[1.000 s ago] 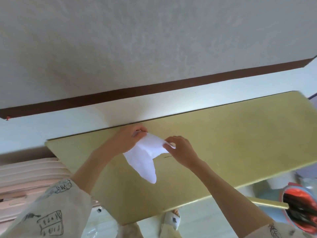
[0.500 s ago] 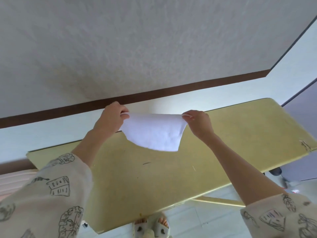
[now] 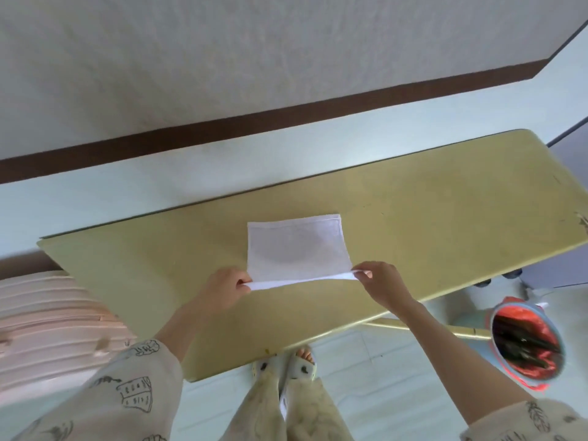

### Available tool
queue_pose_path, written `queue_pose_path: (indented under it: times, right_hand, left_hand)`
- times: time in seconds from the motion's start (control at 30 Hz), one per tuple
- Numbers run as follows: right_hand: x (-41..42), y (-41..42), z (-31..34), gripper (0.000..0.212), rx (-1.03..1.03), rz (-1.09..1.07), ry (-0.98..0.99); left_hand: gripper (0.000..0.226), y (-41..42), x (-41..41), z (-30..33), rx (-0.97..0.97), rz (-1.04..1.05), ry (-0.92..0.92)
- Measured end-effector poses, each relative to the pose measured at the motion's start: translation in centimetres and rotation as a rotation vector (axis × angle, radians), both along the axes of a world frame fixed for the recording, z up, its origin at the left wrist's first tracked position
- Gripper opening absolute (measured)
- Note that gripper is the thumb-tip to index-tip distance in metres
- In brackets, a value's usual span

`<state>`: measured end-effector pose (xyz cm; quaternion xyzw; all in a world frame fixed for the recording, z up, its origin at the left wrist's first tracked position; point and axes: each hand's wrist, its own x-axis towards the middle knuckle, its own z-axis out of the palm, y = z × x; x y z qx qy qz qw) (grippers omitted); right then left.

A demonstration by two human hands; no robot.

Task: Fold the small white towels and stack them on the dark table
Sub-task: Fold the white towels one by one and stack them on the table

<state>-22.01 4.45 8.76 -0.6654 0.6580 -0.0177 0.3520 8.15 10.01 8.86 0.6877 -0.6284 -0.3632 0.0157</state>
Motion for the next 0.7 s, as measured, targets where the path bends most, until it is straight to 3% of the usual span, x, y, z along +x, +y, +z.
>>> queue_pose_path:
  times: [0.17,0.4,0.53,0.7]
  right_hand:
    - [-0.9,0.8,-2.9,0.023,0.111,-0.022,0.026]
    - [0.7,-4.8,-4.8,0.021,0.046,-0.171,-0.186]
    - [2.1,-8.3,-6.8,0.021,0.047,-0.315,-0.312]
    - [2.8,-10.3,-8.9,0.019,0.013,-0.358,-0.291]
  left_hand:
    - [0.012,0.7,-0.2,-3.1,0.104,0.144,0.133]
    - [0.001,-3.8,0.9,-5.3,-0.011,0.517,0.326]
    - [0.006,-6.2,1.3,-7.1,-0.032,0.577,0.359]
    - [0.014,-7.7,1.8,-9.7,-0.014,0.598,0.351]
